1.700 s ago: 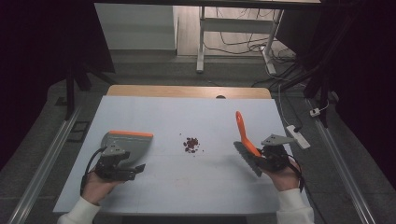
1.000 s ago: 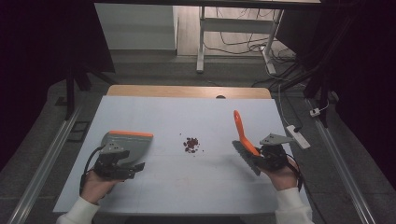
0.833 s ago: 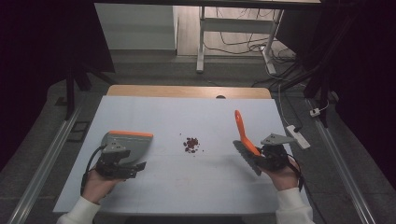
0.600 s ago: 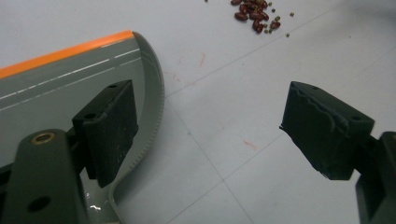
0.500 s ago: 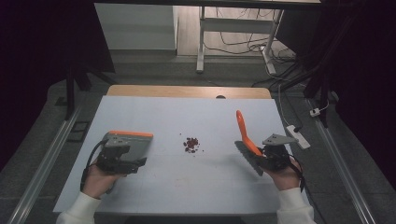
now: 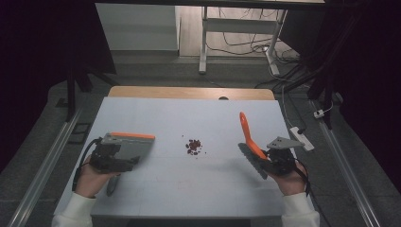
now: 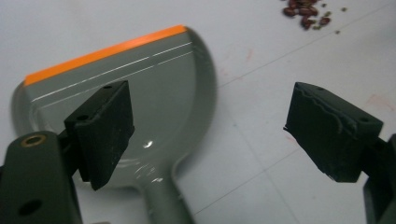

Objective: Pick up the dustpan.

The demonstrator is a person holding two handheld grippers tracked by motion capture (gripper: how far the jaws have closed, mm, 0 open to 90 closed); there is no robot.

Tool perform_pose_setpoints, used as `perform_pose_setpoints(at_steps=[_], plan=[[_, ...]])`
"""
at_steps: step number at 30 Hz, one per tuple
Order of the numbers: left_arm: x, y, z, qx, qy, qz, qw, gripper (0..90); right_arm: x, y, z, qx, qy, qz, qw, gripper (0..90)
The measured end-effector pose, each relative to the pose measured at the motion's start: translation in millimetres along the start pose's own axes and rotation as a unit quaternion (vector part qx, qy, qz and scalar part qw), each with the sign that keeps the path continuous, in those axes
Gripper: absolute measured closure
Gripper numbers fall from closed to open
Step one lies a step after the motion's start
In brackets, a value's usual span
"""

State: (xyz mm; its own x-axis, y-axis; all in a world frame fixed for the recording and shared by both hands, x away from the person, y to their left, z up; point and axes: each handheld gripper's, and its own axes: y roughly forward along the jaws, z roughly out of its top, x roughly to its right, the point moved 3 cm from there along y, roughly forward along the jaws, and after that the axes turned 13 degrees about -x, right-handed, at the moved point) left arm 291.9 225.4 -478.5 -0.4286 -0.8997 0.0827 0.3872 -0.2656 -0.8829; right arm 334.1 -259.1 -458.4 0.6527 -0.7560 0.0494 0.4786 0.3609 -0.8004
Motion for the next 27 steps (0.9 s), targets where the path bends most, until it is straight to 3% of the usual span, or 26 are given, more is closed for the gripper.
perform_pose_setpoints(at_steps=[7,12,15,20,27], plan=[[-15.1,-12.7,-15.1,-0.007,-0.039,0.012,0.9992,14.8,-0.9,-0.4,1.0,0.001,-0.002,-0.001,1.0,69.6],[-20.6,-13.4,-22.2,-0.042,-0.059,0.018,0.9973,14.8,-2.4,1.8,2.9,-0.001,-0.008,0.001,1.0,69.6],[-21.9,-9.3,-26.2,-0.065,-0.065,0.024,0.9955,14.8,-2.4,2.6,4.4,-0.001,-0.011,0.001,0.9999,69.6],[-20.2,3.7,-33.5,-0.092,-0.073,0.007,0.9931,12.9,-2.4,3.8,6.3,-0.001,-0.012,0.003,0.9999,69.6],[-20.4,17.3,-39.3,-0.121,-0.086,0.001,0.9889,12.5,-0.9,3.0,8.0,0.003,-0.014,0.003,0.9999,69.7]])
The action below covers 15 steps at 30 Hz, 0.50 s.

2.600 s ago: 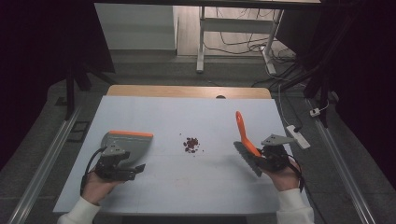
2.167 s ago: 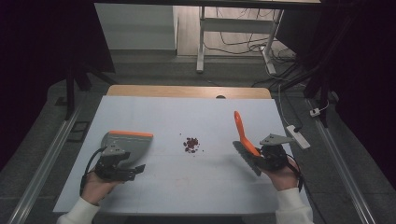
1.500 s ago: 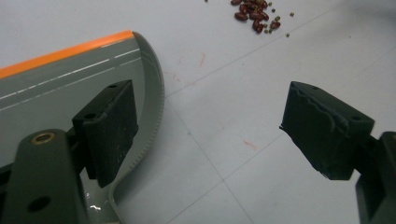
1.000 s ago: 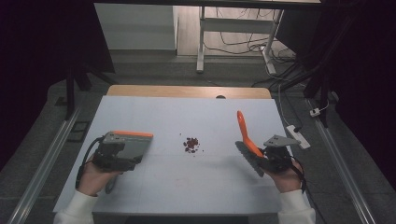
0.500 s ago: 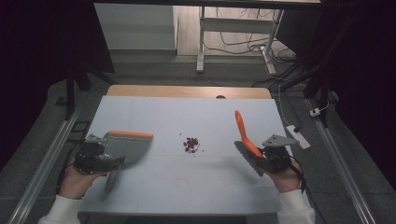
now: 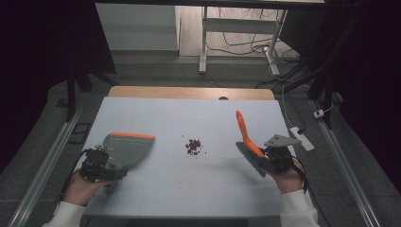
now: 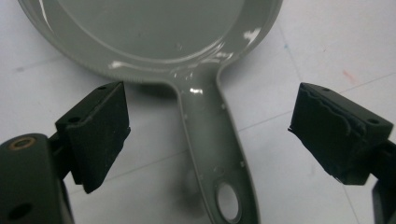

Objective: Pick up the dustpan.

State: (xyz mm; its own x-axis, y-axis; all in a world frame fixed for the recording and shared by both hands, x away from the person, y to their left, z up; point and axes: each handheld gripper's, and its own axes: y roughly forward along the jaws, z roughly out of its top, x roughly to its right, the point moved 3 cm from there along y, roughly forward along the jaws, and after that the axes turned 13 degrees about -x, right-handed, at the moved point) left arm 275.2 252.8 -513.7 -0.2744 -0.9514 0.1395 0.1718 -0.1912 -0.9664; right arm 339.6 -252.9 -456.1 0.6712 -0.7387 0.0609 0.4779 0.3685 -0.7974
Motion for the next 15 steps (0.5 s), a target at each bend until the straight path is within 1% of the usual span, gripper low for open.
perform_pose_setpoints(at_steps=[4,8,12,15], plan=[[-3.4,7.4,-2.1,-0.01,-0.006,-0.004,0.9999,12.7,0.5,-0.8,0.1,0.001,0.003,-0.004,1.0,69.7],[-4.1,13.6,0.4,-0.01,-0.006,-0.009,0.9999,13.4,0.2,-0.7,0.7,0.001,0.002,-0.002,1.0,69.7],[-3.9,21.0,2.2,-0.01,-0.011,-0.018,0.9997,15.9,-1.1,0.4,1.1,-0.001,0.001,0.0,1.0,69.8],[-3.7,23.9,3.2,-0.01,-0.012,-0.018,0.9997,18.0,-1.1,1.0,0.8,-0.003,-0.001,-0.001,1.0,69.7]])
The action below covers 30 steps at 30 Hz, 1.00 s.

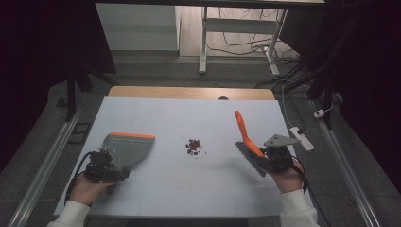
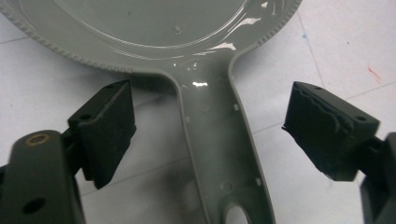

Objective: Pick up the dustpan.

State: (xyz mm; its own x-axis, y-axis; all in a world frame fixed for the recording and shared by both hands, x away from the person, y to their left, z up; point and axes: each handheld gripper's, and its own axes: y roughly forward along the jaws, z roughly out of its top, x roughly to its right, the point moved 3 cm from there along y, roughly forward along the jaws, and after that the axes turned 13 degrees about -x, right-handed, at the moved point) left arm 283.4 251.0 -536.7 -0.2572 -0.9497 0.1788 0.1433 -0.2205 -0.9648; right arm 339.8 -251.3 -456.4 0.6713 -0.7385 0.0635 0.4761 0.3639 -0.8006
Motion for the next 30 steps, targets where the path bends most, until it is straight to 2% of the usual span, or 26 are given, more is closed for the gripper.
perform_pose_setpoints(at_steps=[8,13,17,18,21,24,27,30], plan=[[-4.0,7.5,1.7,0.004,-0.02,-0.004,0.9998,24.0,0.0,1.8,-0.3,-0.002,0.0,0.0,1.0,69.7],[-5.8,9.5,3.3,0.005,-0.032,0.005,0.9994,30.1,0.3,2.9,-0.7,-0.004,0.0,0.0,1.0,69.7],[-5.9,11.1,3.6,0.008,-0.033,-0.004,0.9994,37.1,1.0,3.3,-1.1,-0.006,0.004,-0.001,1.0,69.7],[-6.2,11.4,3.6,0.008,-0.033,-0.006,0.9994,41.4,1.2,3.9,-1.5,-0.008,0.003,-0.001,1.0,69.7],[-6.4,11.8,3.7,0.01,-0.033,-0.001,0.9994,44.5,0.8,4.4,-1.6,-0.009,0.003,-0.002,1.0,69.7],[-6.0,12.3,4.2,0.015,-0.034,-0.007,0.9993,47.8,0.2,5.5,-1.6,-0.011,0.003,-0.002,0.9999,69.7],[-6.9,11.5,4.1,0.021,-0.037,-0.014,0.999,56.7,0.3,6.9,-2.0,-0.014,0.001,-0.003,0.9999,69.7],[-9.5,11.3,3.6,0.026,-0.041,-0.012,0.9988,60.7,0.9,7.4,-2.4,-0.015,0.001,-0.003,0.9999,69.7]])
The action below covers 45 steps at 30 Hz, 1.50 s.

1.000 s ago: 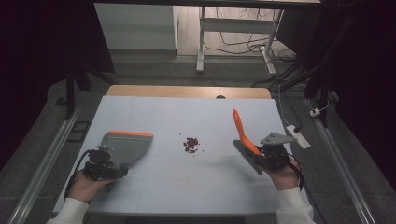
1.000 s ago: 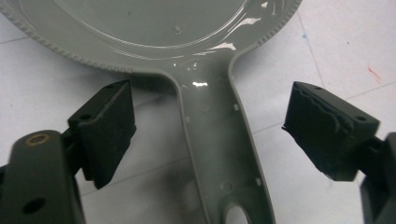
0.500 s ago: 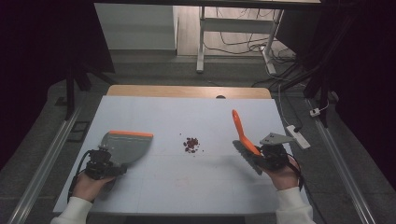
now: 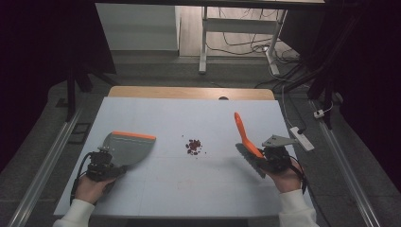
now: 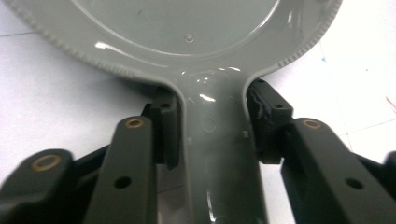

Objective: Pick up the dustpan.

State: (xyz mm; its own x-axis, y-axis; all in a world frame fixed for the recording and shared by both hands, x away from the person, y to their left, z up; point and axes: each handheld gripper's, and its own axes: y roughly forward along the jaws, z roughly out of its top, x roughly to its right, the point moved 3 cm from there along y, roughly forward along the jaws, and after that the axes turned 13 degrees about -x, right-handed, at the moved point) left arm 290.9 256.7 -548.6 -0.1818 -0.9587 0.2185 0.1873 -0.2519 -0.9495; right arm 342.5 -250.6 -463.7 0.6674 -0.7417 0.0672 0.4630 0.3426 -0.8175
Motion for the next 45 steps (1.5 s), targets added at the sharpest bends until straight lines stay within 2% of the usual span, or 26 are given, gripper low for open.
perform_pose_setpoints(at_steps=[5,11,15,23,29,35,39,45], plan=[[-0.6,-0.9,-0.3,0.006,-0.001,-0.001,1.0,61.3,-0.3,0.5,0.1,-0.001,0.0,0.0,1.0,69.7],[-2.9,-4.2,-0.5,0.026,-0.003,-0.002,0.9997,61.6,-1.0,0.9,0.2,-0.001,-0.001,0.001,1.0,69.7],[-3.5,-4.5,-0.9,0.031,0.004,0.003,0.9995,61.6,-0.7,0.4,0.1,0.0,0.0,0.0,1.0,69.7],[-7.1,-7.7,-1.8,0.048,0.012,-0.003,0.9987,61.7,-0.4,0.7,0.3,0.0,-0.001,0.0,1.0,69.7],[-11.0,-12.9,-3.4,0.073,0.023,-0.006,0.997,61.8,-0.4,-0.4,0.7,0.004,-0.001,-0.001,1.0,69.7],[-11.5,-15.6,-3.5,0.091,0.044,-0.01,0.9949,61.8,-0.2,-0.5,0.9,0.005,-0.001,-0.003,1.0,69.7],[-10.8,-16.8,0.2,0.097,0.069,-0.024,0.9926,61.7,-1.9,-1.9,2.1,0.007,-0.004,-0.008,0.9999,69.7],[-13.9,-18.9,4.2,0.116,0.088,-0.047,0.9882,61.7,-1.1,-1.3,4.9,0.021,-0.001,-0.007,0.9997,69.7]])
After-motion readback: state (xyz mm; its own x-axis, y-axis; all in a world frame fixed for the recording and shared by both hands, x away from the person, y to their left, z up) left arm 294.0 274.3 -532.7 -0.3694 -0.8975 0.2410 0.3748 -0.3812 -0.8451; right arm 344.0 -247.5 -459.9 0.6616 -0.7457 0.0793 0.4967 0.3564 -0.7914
